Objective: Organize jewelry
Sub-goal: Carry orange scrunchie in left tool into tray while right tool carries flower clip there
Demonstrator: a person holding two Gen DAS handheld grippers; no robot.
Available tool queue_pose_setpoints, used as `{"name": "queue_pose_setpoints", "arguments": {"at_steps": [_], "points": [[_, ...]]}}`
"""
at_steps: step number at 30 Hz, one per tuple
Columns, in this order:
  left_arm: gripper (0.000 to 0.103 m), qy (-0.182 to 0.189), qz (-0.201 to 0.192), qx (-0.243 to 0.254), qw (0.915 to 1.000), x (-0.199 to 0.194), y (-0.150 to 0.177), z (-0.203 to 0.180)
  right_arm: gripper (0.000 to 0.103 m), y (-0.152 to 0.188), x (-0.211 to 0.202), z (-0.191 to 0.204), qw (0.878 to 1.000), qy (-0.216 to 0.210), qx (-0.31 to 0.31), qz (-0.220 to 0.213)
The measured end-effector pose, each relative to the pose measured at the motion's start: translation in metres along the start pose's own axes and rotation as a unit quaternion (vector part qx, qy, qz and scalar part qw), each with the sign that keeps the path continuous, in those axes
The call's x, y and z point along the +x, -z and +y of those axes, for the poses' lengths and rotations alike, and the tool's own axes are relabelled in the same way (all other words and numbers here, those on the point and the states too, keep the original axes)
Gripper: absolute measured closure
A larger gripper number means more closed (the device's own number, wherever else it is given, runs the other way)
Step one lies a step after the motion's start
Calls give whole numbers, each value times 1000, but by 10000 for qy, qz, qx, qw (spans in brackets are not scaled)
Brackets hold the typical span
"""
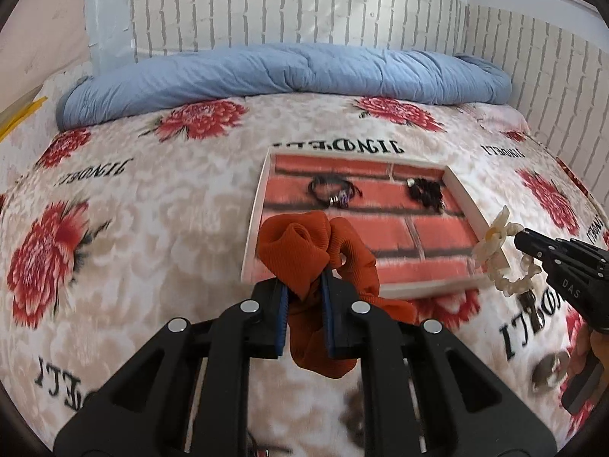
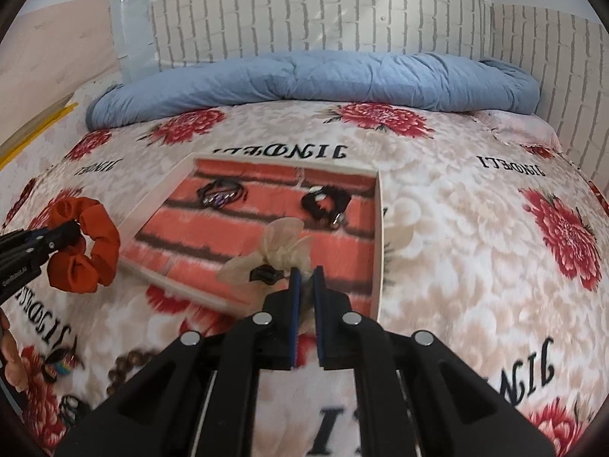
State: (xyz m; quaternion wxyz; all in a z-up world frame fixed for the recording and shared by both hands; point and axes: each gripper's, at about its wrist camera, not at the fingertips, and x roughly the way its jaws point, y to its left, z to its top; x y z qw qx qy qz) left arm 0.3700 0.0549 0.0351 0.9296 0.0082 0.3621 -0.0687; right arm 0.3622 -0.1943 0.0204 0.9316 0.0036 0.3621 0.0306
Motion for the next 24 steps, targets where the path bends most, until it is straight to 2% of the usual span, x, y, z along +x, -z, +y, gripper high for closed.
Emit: {"name": "queue_pose_setpoints", "arguments": {"at_steps": [13, 24], "points": [[90, -44, 192, 69, 9998, 81, -47, -4, 96, -31, 81, -21, 9985, 212, 395, 302], [90, -17, 622, 37, 9981, 141, -48, -7, 96, -38, 129, -29, 9964, 396, 558, 504]]}}
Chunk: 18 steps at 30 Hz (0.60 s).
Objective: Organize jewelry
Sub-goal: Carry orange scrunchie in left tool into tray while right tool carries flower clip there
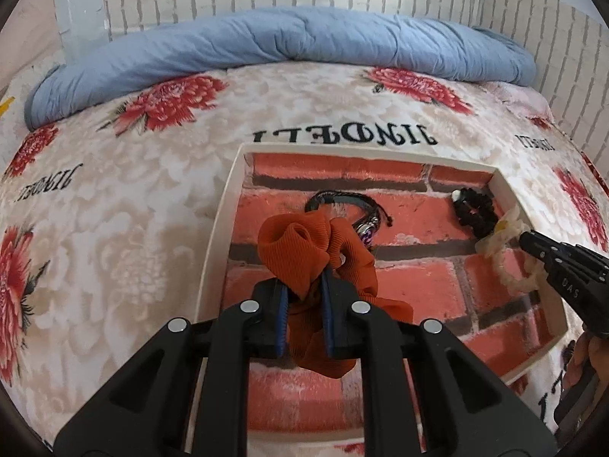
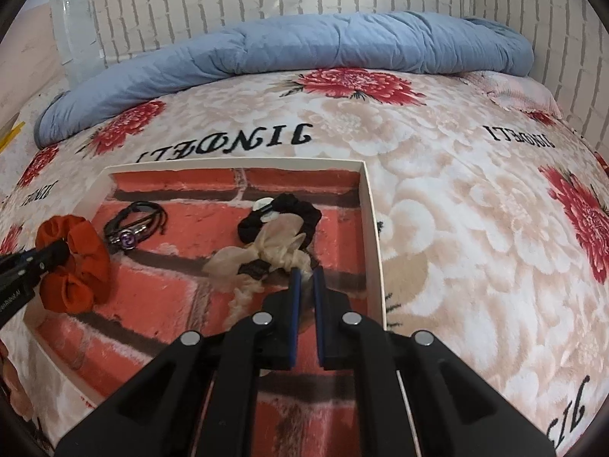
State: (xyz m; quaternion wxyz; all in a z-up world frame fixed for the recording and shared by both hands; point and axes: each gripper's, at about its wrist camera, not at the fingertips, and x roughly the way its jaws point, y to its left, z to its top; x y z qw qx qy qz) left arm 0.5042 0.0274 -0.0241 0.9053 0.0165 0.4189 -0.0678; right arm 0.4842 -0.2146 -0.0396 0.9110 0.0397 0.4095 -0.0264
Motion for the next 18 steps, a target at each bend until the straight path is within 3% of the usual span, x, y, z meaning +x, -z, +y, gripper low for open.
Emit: {"name": "queue_pose_setpoints", "arguments": {"at_steps": [18], "points": [[89, -154, 130, 2, 9998, 34, -7, 10, 96, -2, 30, 4, 9997, 87, -66, 240]]}}
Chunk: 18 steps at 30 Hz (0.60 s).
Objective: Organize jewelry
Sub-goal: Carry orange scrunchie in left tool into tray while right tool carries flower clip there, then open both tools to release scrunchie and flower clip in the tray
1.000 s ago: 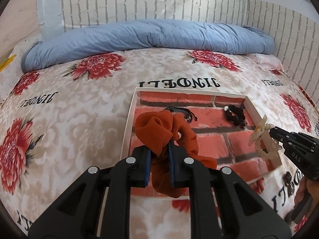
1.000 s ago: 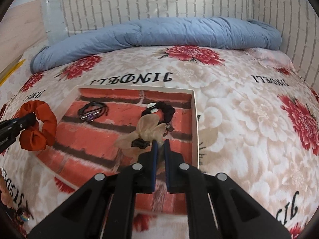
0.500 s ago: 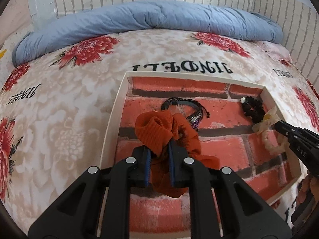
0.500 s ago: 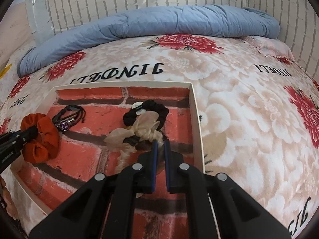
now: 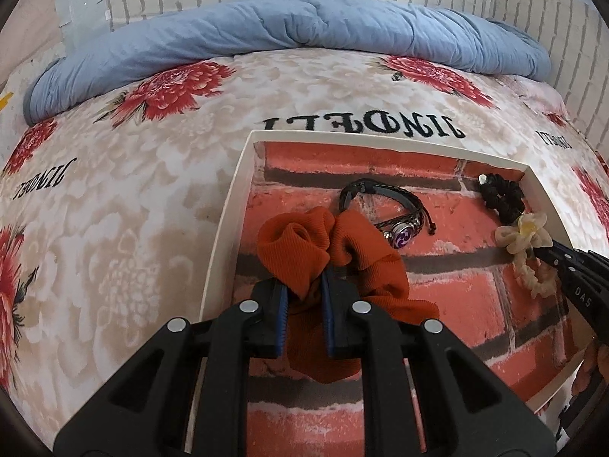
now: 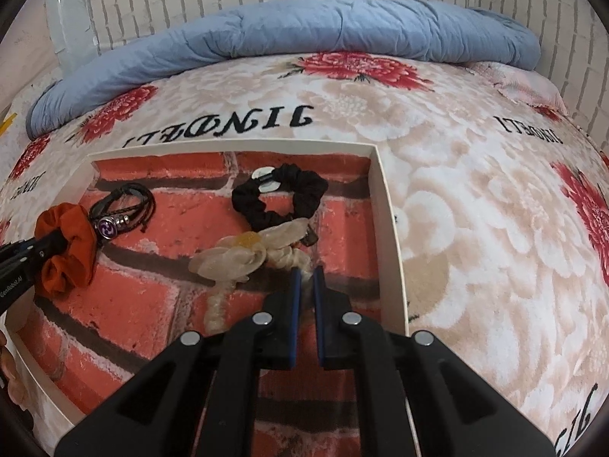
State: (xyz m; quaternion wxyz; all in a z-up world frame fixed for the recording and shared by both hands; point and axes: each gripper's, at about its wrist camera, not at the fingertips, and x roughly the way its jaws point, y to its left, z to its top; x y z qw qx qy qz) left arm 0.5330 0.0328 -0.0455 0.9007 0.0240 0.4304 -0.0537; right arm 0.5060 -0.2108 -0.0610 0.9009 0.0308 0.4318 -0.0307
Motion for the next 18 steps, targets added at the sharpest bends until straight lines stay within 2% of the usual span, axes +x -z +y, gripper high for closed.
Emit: {"name": "queue_pose_setpoints", "arguments": {"at_steps": [4, 10, 11, 13, 14, 15, 18], "points": [[87, -72, 67, 95, 9999, 6, -2, -5, 96, -1, 5, -1, 9999, -58, 42, 76], [73, -146, 103, 86, 9998, 3, -2, -5, 92, -1, 3, 0, 9996, -209, 21, 163], [69, -130, 121, 89, 9998, 2, -2, -5, 92, -1, 2, -1, 9995, -263, 48, 159], [53, -156, 139, 109, 9997, -4, -1, -5, 91, -1, -1, -3, 9993, -338, 76, 170], [43, -177, 105, 115, 9997, -8, -1, -5, 83, 0, -3, -3, 9992, -340, 82, 197], [37, -203, 52, 124, 9997, -12, -1, -5, 76, 0, -5, -4, 9991, -359, 95, 218], [29, -107, 11, 102, 9999, -26, -2, -6, 71, 0, -14, -6, 9985, -485, 136, 195]]}}
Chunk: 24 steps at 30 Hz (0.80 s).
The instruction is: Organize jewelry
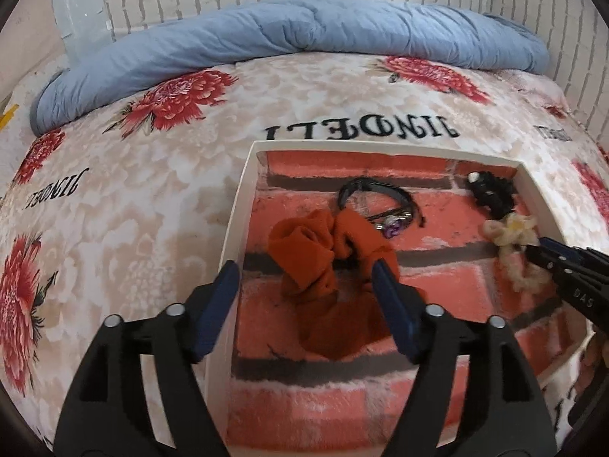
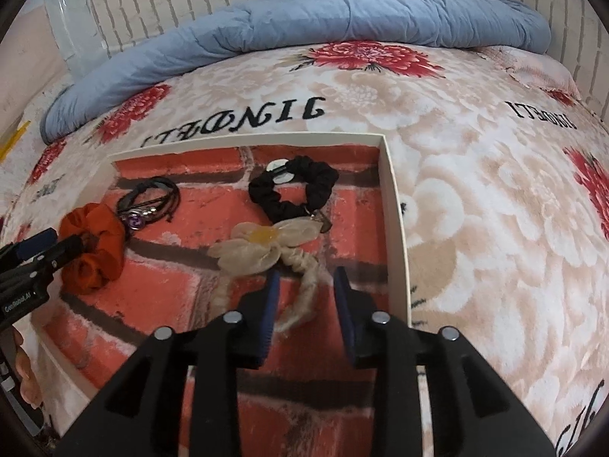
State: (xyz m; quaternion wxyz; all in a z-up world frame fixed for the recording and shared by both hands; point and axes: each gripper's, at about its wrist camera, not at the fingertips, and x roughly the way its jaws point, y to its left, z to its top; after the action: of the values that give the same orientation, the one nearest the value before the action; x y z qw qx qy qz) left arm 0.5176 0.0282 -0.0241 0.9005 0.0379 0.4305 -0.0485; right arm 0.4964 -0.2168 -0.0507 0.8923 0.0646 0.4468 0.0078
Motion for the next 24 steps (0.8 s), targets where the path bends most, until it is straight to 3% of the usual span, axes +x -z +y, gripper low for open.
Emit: {"name": "queue_pose_setpoints", "arguments": {"at_steps": [6, 10, 12, 18, 24], "points": [[11, 102, -152, -88, 9998, -40, 12, 3, 49, 8, -38, -2, 9993, -158, -147, -314], [6, 67, -291, -233, 9993, -71, 26, 15, 45, 19, -68, -9, 9987, -175, -173, -451], [6, -2, -310, -235, 9992, -89, 34, 21, 36, 25, -82, -13, 9984, -164, -198, -494], [5, -308, -583, -166, 9977, -148, 54, 37, 34, 42, -133, -26, 9971, -65, -352, -676], [5, -340, -801, -373, 9955, -207, 77, 53, 34, 55, -174, -42, 9971, -215, -242, -690]]}}
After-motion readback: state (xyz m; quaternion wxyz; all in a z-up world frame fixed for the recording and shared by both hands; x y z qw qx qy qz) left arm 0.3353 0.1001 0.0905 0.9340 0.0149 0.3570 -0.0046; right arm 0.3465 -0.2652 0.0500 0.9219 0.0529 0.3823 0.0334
